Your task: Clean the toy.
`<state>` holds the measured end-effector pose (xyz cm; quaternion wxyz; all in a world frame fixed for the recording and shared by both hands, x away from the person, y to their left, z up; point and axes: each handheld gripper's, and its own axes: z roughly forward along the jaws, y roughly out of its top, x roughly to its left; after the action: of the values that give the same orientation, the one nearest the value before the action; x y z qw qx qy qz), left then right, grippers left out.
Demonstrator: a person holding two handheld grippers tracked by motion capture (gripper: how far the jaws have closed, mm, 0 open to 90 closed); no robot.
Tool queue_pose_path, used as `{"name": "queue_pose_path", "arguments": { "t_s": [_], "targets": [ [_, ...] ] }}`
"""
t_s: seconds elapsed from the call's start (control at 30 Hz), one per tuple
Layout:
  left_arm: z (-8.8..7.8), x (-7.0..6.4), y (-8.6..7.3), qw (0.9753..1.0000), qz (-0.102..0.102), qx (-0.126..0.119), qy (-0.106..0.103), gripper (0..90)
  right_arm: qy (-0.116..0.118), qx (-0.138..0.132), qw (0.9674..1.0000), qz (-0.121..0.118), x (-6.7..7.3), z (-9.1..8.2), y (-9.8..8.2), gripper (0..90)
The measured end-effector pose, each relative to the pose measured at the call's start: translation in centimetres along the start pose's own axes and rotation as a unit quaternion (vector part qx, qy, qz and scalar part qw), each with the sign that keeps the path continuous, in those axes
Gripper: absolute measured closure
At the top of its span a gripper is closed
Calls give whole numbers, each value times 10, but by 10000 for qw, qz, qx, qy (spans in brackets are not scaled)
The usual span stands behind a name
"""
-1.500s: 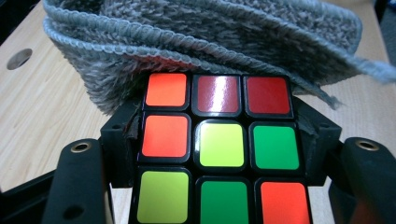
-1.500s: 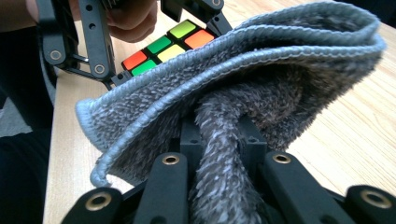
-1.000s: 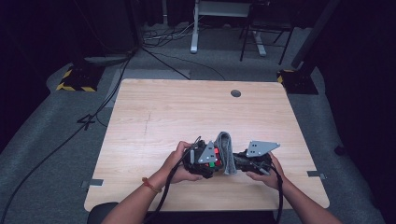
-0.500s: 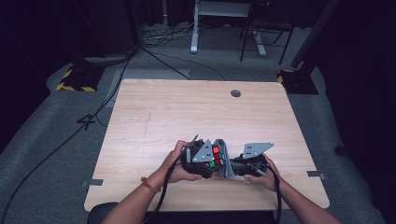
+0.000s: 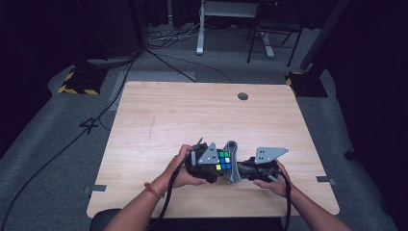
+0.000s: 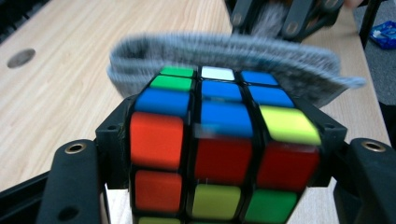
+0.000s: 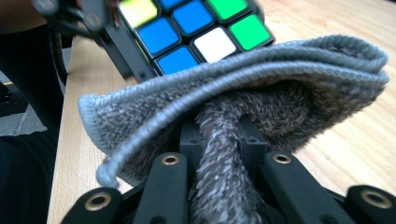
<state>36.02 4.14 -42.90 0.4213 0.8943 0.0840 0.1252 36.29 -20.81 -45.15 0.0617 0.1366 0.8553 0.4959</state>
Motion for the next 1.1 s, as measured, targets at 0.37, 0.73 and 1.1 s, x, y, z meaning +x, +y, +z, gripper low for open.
{"name": "queue_pose_path", "arguments": {
  "t_s": [0.37, 0.73, 1.1],
  "targets": [
    [8, -7, 2, 9993, 207, 283, 140, 332, -209, -72, 9996, -157, 3, -7, 6, 773],
    [-4, -4, 6, 9998, 147, -1, 158, 333, -246, 434, 9986, -166, -2, 1, 1, 773],
    [-5, -10, 12, 9996, 263, -57, 6, 333, -653, 207, 9972, -306, 0, 3, 12, 774]
  ]
}}
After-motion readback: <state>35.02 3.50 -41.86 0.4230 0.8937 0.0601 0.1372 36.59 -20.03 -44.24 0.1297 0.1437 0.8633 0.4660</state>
